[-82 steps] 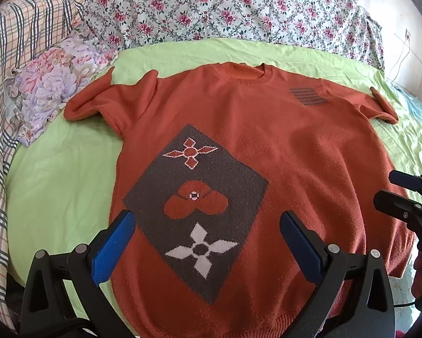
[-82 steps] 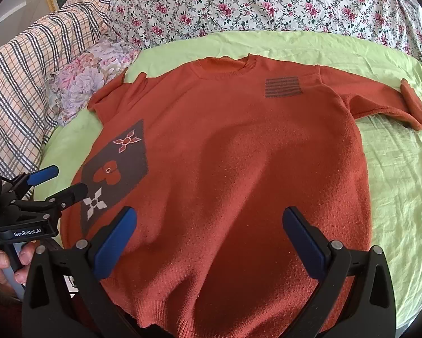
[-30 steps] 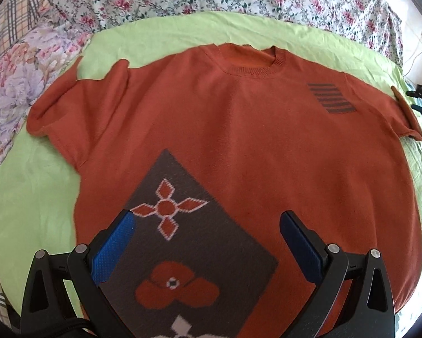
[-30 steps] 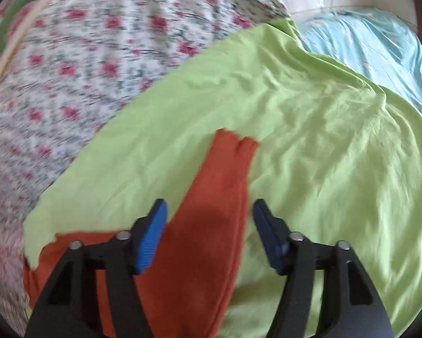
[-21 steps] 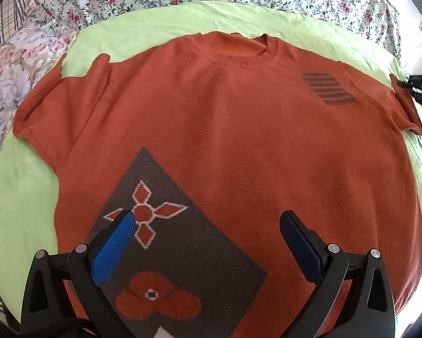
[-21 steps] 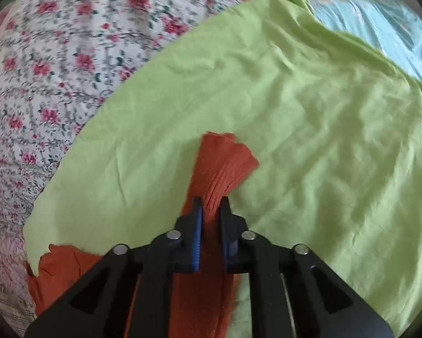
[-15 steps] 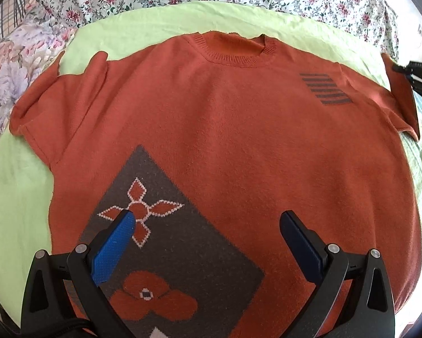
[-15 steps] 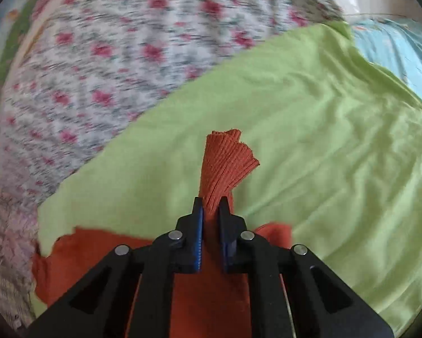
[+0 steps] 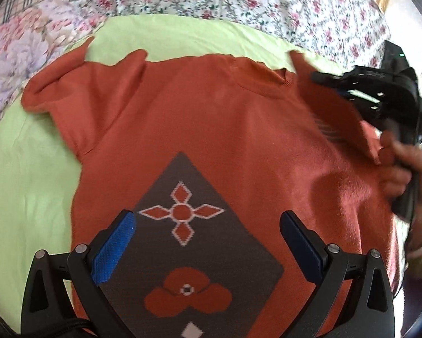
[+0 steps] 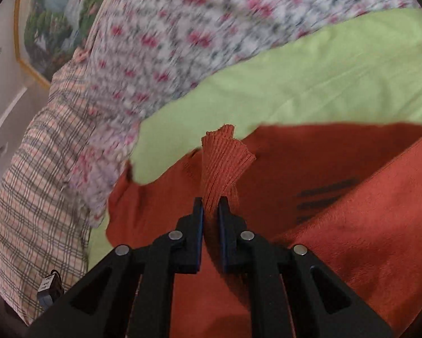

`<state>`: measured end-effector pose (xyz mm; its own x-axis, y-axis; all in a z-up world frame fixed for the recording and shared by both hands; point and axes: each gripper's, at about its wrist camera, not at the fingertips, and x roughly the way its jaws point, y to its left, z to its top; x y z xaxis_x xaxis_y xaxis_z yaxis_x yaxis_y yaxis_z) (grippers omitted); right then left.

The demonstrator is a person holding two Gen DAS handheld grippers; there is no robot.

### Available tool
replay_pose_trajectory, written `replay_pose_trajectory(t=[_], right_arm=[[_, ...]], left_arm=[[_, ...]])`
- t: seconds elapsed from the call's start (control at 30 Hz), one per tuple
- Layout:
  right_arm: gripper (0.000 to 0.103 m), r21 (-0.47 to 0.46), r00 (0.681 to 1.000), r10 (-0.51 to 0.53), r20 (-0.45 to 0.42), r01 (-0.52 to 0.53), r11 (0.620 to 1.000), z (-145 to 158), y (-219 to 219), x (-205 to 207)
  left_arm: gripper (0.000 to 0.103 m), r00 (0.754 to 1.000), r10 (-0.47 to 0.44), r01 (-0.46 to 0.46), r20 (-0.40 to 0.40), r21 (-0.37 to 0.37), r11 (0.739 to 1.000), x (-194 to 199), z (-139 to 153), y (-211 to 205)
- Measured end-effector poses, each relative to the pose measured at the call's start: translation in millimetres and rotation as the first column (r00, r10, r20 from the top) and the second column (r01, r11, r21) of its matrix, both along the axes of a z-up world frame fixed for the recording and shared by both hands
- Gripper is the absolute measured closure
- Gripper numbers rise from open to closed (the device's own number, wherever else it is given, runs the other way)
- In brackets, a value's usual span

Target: Fold small clothes

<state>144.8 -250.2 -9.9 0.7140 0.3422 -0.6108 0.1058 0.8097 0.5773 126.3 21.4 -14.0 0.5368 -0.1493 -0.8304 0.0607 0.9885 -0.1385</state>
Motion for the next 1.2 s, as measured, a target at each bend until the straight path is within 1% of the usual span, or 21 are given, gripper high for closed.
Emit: replay_pose_trajectory(t=[0.1, 0.2, 0.27, 0.33, 0.37, 0.4, 0.5, 0.53, 0.63, 0.73, 0.77, 0.8, 0.83, 0.87, 0.9, 0.93, 0.97, 1.03, 1.07, 1.13, 1.2], right_arm=[[0.092, 0.025, 0.998, 0.068, -0.011, -0.067, 0.997, -15.3, 33.3, 25.6], [0.092, 0.006, 0.992, 0.121, -0.029, -0.121, 0.993, -26.8, 59.9, 47.5], [0.085, -0.007, 0.989, 0.136, -0.054, -0.137, 0.991, -34.1, 71.4, 56.0], [0.067, 0.024, 0.986, 0.151, -0.07, -0.15, 0.988, -40.4, 72.1, 57.0], [0.055, 0.041, 0.987, 0.148, -0.056, -0.146, 0.988, -39.3, 70.1, 53.1], [0.053, 0.046, 0.99, 0.139, -0.034, -0.138, 0.989, -35.0, 67.3, 46.7], [0.051, 0.039, 0.996, 0.093, -0.003, -0.093, 0.995, -22.6, 54.7, 24.2], [0.051, 0.045, 0.998, 0.068, 0.005, -0.068, 0.997, -18.9, 47.6, 12.1], [0.048, 0.06, 1.0, 0.002, 0.024, -0.004, 0.998, -10.0, 36.2, -22.2], [0.045, 0.046, 0.997, -0.066, 0.039, 0.064, 0.997, -5.7, 20.8, -65.2], [0.044, 0.04, 0.995, -0.092, 0.042, 0.091, 0.995, -5.2, 15.6, -78.9], [0.044, 0.034, 0.993, -0.113, 0.041, 0.111, 0.993, -5.0, 11.9, -87.8], [0.043, 0.028, 0.99, -0.132, 0.039, 0.131, 0.991, -5.3, 7.5, -96.3], [0.043, 0.017, 0.986, -0.161, 0.034, 0.16, 0.987, -5.5, 2.4, -106.1], [0.043, 0.006, 0.984, -0.175, 0.031, 0.175, 0.985, -4.7, 1.2, -109.6], [0.043, -0.007, 0.982, -0.189, 0.03, 0.189, 0.982, -3.6, -2.7, -114.1], [0.043, -0.023, 0.979, -0.204, 0.031, 0.204, 0.979, -1.7, -7.4, -118.5], [0.043, -0.05, 0.971, -0.236, 0.039, 0.238, 0.97, 2.4, -18.4, -127.2], [0.043, -0.066, 0.963, -0.266, 0.043, 0.268, 0.961, 4.1, -26.7, -132.4], [0.043, -0.083, 0.95, -0.309, 0.039, 0.312, 0.947, 3.6, -40.1, -136.1], [0.043, -0.088, 0.94, -0.341, 0.021, 0.341, 0.936, 0.4, -51.8, -135.5]], left_arm=[[0.001, 1.0, 0.008, -0.008, -0.004, -0.035, 0.999, -0.8, -3.7, 8.3], [0.001, 1.0, 0.001, -0.001, -0.009, -0.069, 0.998, 2.6, -6.4, 11.5], [0.001, 1.0, -0.01, 0.009, -0.011, -0.088, 0.996, 8.7, -8.9, 10.8], [0.001, 1.0, -0.021, 0.019, -0.017, -0.112, 0.994, 18.9, -11.4, 9.9], [0.001, 0.999, -0.028, 0.025, -0.02, -0.128, 0.991, 26.8, -13.4, 9.2], [0.001, 0.999, -0.034, 0.029, -0.027, -0.144, 0.989, 34.9, -15.9, 7.9], [0.001, 0.996, -0.062, 0.047, -0.061, -0.214, 0.976, 63.1, -27.1, 2.6], [0.001, 0.995, -0.066, 0.05, -0.068, -0.223, 0.973, 71.2, -30.9, -0.4], [0.001, 0.997, -0.055, 0.044, -0.053, -0.192, 0.98, 94.1, -37.1, -7.6], [0.004, 0.998, -0.057, 0.05, -0.026, -0.212, 0.976, 112.9, -36.6, -8.6], [0.012, 0.998, -0.062, 0.057, -0.013, -0.228, 0.972, 120.3, -35.0, -9.2], [0.034, 0.997, -0.073, 0.071, 0.002, -0.238, 0.969, 124.4, -33.8, -9.9], [0.051, 0.996, -0.085, 0.084, 0.007, -0.238, 0.967, 127.5, -32.4, -10.6], [0.094, 0.994, -0.107, 0.105, 0.004, -0.236, 0.966, 131.0, -32.1, -12.4], [0.098, 0.993, -0.118, 0.116, 0.005, -0.24, 0.964, 130.8, -29.6, -12.2], [0.099, 0.994, -0.104, 0.108, 0.03, -0.228, 0.967, 128.5, -22.5, -8.5], [0.098, 0.993, -0.073, 0.089, 0.089, -0.192, 0.977, 122.3, -9.5, -0.9], [0.099, 0.989, -0.042, 0.062, 0.139, -0.144, 0.988, 117.9, 1.8, 11.8], [0.099, 0.991, -0.02, 0.039, 0.135, -0.134, 0.99, 118.7, 0.8, 23.2], [0.099, 0.994, 0.024, -0.009, 0.106, -0.14, 0.99, 121.9, -6.7, 40.4], [0.099, 0.994, 0.06, -0.042, 0.095, -0.18, 0.983, 120.6, -9.2, 56.1]])
